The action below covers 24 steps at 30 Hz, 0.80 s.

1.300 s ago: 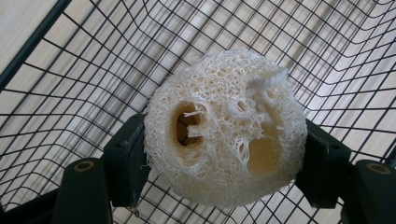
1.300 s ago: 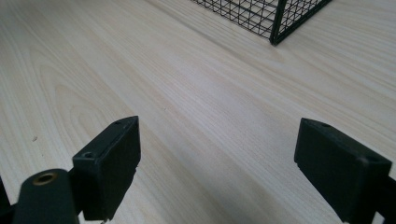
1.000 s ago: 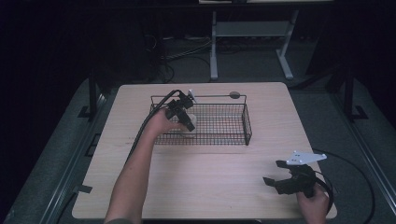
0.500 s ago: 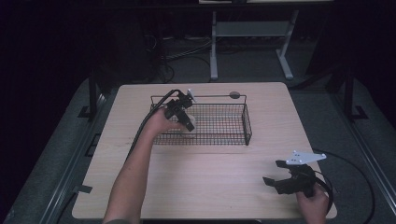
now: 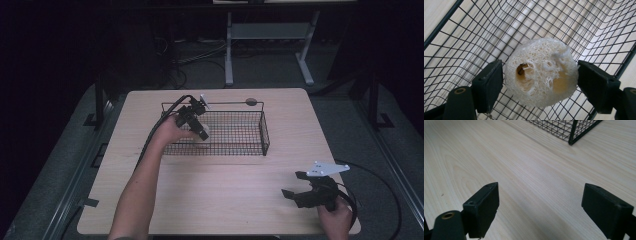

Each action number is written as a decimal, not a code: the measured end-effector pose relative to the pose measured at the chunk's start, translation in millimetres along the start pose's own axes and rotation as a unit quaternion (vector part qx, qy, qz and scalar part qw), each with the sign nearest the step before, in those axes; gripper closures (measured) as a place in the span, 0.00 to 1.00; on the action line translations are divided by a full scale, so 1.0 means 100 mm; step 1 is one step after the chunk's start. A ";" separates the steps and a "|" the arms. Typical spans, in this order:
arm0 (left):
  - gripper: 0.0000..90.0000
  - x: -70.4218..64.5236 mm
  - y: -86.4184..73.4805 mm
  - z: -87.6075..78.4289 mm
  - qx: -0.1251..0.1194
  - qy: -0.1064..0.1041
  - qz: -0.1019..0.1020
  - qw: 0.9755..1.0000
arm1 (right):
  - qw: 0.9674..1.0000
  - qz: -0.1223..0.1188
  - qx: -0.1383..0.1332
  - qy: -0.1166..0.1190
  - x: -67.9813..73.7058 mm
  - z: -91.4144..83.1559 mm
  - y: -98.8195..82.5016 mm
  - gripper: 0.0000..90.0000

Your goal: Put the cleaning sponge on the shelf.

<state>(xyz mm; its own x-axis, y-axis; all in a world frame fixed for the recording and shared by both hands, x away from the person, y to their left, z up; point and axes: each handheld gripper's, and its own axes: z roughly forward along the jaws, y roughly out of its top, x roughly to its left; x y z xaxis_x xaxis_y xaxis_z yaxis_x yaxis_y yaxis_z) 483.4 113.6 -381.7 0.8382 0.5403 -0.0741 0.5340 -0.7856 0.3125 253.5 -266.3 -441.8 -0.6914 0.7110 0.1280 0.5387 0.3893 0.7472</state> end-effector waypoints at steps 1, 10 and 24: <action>0.23 -0.01 0.00 -0.01 0.000 0.001 0.001 1.000 | 1.000 0.000 0.000 0.000 0.00 0.00 0.00 0.16; 0.23 -0.05 -0.02 -0.09 -0.004 0.002 0.009 1.000 | 1.000 -0.005 0.001 -0.001 0.01 0.01 0.01 0.16; 0.23 -0.12 -0.05 -0.21 -0.022 0.000 0.016 1.000 | 1.000 -0.002 0.004 -0.002 0.01 0.01 0.01 0.16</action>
<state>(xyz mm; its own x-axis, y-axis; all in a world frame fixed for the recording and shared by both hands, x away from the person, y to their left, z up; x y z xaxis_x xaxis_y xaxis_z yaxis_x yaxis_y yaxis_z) 468.4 117.3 -362.8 0.8553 0.5141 -0.0638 0.5009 -0.7891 0.3556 253.7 -264.2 -442.0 -0.6923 0.7111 0.1227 0.5397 0.3974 0.7422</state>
